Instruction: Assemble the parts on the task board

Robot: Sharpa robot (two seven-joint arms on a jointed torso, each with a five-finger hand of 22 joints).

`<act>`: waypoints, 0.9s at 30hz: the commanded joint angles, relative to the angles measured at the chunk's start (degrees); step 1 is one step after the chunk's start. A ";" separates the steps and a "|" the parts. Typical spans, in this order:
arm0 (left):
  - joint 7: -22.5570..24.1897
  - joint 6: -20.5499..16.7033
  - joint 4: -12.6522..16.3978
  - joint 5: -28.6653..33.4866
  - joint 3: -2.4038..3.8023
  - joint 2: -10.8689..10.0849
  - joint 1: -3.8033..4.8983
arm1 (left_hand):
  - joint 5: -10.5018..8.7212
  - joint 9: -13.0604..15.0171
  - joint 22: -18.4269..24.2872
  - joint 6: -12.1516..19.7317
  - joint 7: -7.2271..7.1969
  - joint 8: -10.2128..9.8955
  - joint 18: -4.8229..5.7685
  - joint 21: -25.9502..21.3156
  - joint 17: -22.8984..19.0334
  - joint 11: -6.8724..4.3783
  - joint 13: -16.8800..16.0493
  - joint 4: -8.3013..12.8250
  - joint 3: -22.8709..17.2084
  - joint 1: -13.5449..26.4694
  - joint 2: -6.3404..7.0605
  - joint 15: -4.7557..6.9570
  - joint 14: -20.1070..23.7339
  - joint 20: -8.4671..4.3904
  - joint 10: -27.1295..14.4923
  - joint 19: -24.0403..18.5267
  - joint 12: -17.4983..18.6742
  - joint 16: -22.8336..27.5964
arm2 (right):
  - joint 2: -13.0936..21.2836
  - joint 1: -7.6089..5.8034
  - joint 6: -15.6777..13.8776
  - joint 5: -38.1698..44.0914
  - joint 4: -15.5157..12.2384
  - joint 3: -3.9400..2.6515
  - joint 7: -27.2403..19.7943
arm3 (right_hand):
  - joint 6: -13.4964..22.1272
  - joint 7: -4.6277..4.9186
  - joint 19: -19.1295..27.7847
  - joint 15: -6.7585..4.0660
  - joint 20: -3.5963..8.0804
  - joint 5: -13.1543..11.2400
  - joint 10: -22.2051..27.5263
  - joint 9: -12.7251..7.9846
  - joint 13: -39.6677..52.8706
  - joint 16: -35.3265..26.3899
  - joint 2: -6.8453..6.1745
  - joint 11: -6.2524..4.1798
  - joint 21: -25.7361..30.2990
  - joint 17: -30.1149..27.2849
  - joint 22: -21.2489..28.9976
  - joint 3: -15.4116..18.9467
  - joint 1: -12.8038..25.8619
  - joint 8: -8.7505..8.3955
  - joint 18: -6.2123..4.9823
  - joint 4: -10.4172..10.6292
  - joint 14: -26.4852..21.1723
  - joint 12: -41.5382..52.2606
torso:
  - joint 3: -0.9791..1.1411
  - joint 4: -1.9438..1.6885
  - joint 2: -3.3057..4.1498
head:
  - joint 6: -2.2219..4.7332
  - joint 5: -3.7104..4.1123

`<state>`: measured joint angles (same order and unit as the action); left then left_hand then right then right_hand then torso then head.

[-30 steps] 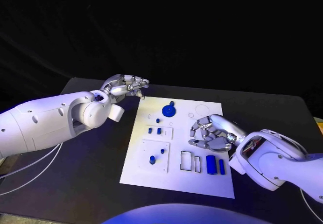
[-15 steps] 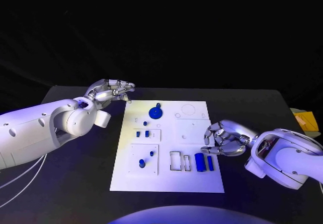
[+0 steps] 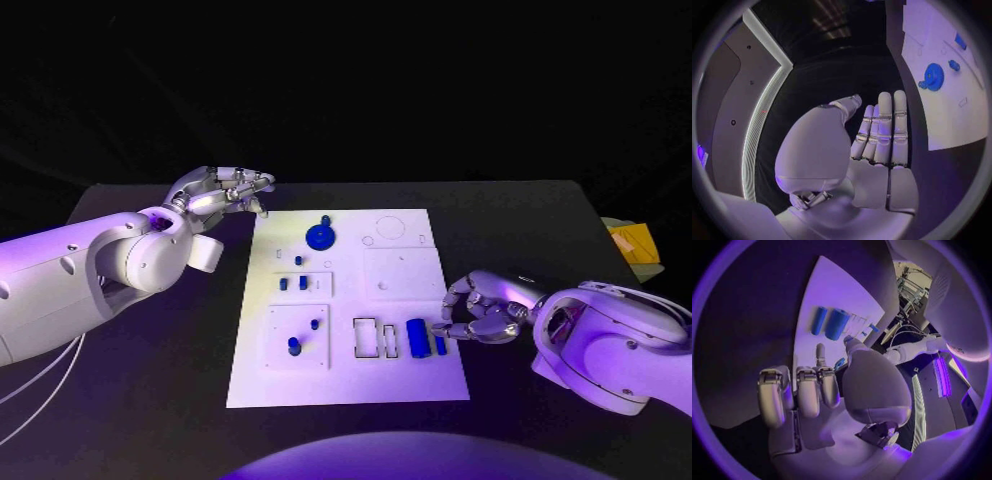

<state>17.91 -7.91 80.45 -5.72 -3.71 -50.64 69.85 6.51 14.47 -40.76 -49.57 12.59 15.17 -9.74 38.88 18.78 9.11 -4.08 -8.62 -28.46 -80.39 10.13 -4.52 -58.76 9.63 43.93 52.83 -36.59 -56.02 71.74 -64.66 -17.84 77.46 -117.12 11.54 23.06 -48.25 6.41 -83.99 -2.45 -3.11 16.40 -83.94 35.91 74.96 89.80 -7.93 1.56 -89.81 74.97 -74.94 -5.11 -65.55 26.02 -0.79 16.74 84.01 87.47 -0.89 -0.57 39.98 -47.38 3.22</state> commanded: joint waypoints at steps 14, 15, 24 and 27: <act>-0.10 0.40 0.08 0.06 0.00 -0.14 0.03 | 0.16 0.11 0.15 0.31 0.09 -0.28 -0.71 -0.51 -0.06 -0.07 -0.08 -0.35 0.22 0.26 -0.64 -0.08 0.18 0.32 -0.44 0.27 -0.40 0.35 | -2.53 2.93 -5.98 6.87 -0.33 0.27 5.37 | -0.83 0.93 -6.01 1.19 -1.26 -0.51 -4.69 -3.78 13.37 0.20 2.15 1.24 -0.19 15.03 -15.06 2.57 -1.72 -5.90 0.79 -0.06 5.99 1.18 | -0.06 0.00 0.00 | -0.70 0.13; -0.11 0.39 0.08 0.06 0.00 -0.15 0.03 | 0.16 0.11 0.15 0.31 0.09 -0.28 -0.71 -0.51 -0.06 -0.07 -0.08 -0.35 0.22 0.26 -0.64 -0.08 0.18 0.32 -0.44 0.27 -0.40 0.35 | -2.60 2.97 -6.45 6.95 -0.38 0.27 5.25 | -0.95 0.93 -6.01 1.19 -1.27 -0.52 -4.74 -3.86 13.43 0.20 2.16 1.24 -0.19 15.03 -15.06 2.63 -1.78 -5.97 0.79 -0.06 5.99 1.23 | -0.05 -0.02 -0.02 | -0.71 0.09; -0.21 0.36 0.03 0.07 -0.01 -0.26 0.03 | 0.17 0.12 0.17 0.30 0.08 -0.27 -0.71 -0.55 -0.06 -0.08 -0.08 -0.46 0.22 0.33 -0.72 -0.08 0.18 0.33 -0.44 0.28 -0.42 0.34 | -3.20 3.15 -8.97 7.31 -0.83 0.28 4.71 | -2.91 0.63 -6.01 1.03 -1.26 -0.88 -4.79 -4.72 13.49 0.20 2.36 1.02 -0.19 15.03 -15.06 3.82 -1.80 -6.45 0.79 0.03 5.99 1.25 | 0.01 0.04 0.01 | -0.84 -0.31; -0.26 0.39 0.01 0.07 -0.02 -0.26 0.03 | 0.17 0.12 0.17 0.30 0.08 -0.27 -0.71 -0.55 -0.06 -0.08 -0.08 -0.46 0.22 0.33 -0.72 -0.08 0.18 0.33 -0.44 0.28 -0.42 0.34 | -3.41 3.17 -9.21 7.44 -0.88 0.27 4.67 | -3.25 0.57 -6.01 0.99 -1.24 -0.97 -4.82 -4.85 13.53 0.20 2.50 0.96 -0.19 15.03 -15.06 4.05 -1.71 -6.50 0.79 0.04 5.99 1.27 | -0.02 0.07 0.01 | -0.97 -0.34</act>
<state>17.54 -7.97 80.40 -5.72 -3.75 -50.95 69.85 6.51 14.52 -40.64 -49.57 12.59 15.17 -9.73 38.65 18.78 9.12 -4.08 -8.77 -28.30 -80.16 9.90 -4.52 -58.75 9.85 43.93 53.05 -36.78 -56.02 68.42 -61.58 -25.44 83.60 -117.86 11.79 27.74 -51.19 6.95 -84.00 -1.63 -3.92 15.71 -83.93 31.10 74.93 89.79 -6.20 2.36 -89.81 74.95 -74.92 -1.50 -67.28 19.81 -0.80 16.75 84.02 88.39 -0.90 -0.55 39.98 -48.28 2.91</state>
